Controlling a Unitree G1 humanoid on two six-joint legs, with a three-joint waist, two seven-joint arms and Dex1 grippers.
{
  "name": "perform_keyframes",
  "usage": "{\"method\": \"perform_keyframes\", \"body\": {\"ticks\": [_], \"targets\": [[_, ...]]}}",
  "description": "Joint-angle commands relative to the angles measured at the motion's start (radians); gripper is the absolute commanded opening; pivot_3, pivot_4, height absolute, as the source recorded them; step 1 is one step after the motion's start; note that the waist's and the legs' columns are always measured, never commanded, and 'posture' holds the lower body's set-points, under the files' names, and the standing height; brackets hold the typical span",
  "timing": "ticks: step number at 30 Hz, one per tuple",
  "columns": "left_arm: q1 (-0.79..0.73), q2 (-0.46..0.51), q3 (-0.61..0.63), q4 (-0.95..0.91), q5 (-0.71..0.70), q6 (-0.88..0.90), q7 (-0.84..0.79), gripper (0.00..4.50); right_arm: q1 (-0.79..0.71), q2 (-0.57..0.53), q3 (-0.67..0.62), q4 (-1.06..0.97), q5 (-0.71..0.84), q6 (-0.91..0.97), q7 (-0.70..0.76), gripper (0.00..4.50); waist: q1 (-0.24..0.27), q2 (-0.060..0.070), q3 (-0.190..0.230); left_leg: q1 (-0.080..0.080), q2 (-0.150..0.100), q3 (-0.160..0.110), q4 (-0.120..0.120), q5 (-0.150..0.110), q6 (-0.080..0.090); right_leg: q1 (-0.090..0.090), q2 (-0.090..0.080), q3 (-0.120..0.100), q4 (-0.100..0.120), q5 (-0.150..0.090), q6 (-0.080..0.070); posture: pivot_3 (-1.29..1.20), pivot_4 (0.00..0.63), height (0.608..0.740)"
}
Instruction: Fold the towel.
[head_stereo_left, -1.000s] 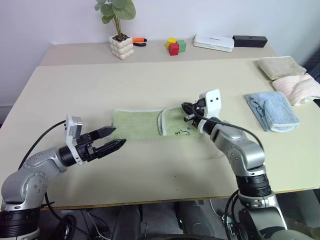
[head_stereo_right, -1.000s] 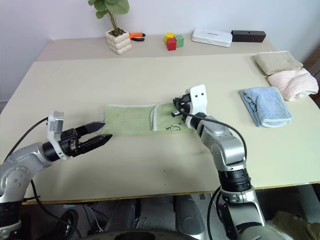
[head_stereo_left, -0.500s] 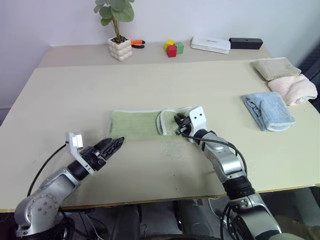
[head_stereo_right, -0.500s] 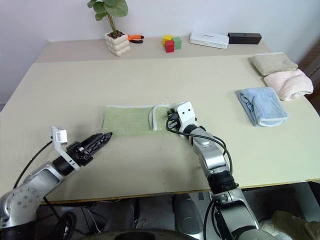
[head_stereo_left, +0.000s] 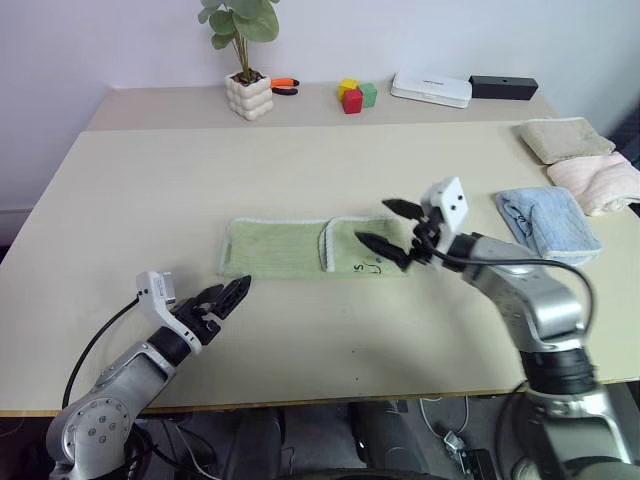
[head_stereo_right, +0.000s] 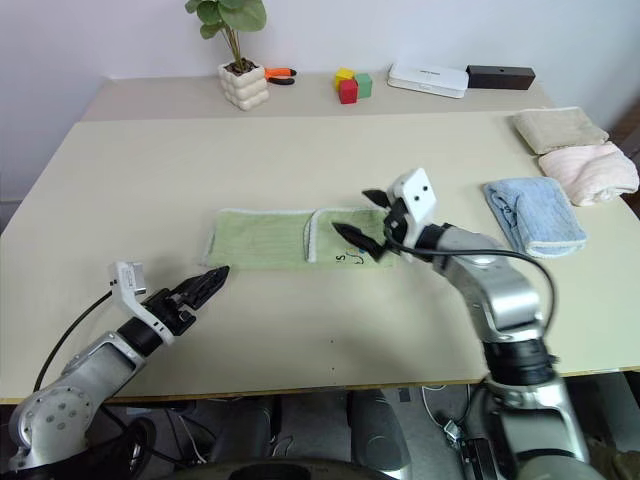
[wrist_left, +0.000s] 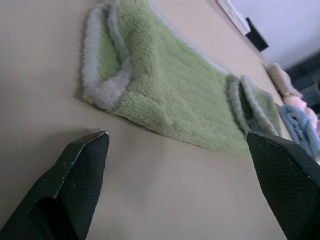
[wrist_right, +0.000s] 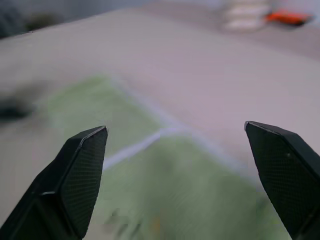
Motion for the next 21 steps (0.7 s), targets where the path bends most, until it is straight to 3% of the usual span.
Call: {"method": "perform_keyframes", "body": {"ticks": [1,7,12,17,21], "targets": [[0.008,-0.03,0.035,0.012,-0.144,0.043,0.141,4.5,-0.007,-0.086,-0.074,-0.053,0.087,0.064,0.087,4.46,-0.001,0.0,0.0,0.0,0.0,0.0,0.0,0.0,0.0,0.0,0.0,0.0,0.0,0.0,0.0,0.0,0.15,0.74],[-0.056,-0.074,0.019,0.049,-0.215,0.008,0.3,4.5,0.02,-0.162,-0.097,-0.083,0.085,0.039,0.142,4.46,0.004,0.0,0.0,0.0,0.0,0.0,0.001,0.0,0.0,0.0,0.0,0.0,0.0,0.0,0.0,0.0,0.15,0.74],[-0.13,-0.117,0.029,0.143,-0.277,-0.024,0.381,4.5,0.027,-0.157,-0.111,-0.087,0.087,0.037,0.133,4.46,0.01,0.001,-0.001,0.0,-0.001,0.0,0.003,0.0,0.0,0.002,-0.001,0.0,-0.001,0.0,0.0,0.0,0.15,0.74],[-0.205,-0.121,-0.043,0.242,-0.17,-0.049,0.314,4.5,0.02,-0.144,-0.096,-0.093,0.077,0.028,0.113,4.46,0.019,0.003,-0.002,0.0,-0.002,0.0,0.003,0.0,0.0,0.002,-0.001,0.0,-0.001,0.0,0.0,0.0,0.15,0.74],[-0.264,-0.15,-0.053,0.289,-0.171,-0.049,0.325,2.69,0.014,-0.139,-0.086,-0.086,0.055,0.014,0.092,4.5,0.033,0.004,-0.002,0.0,-0.002,0.0,0.003,0.0,0.0,0.003,-0.001,0.0,-0.002,0.0,0.0,0.0,0.15,0.74]]}}
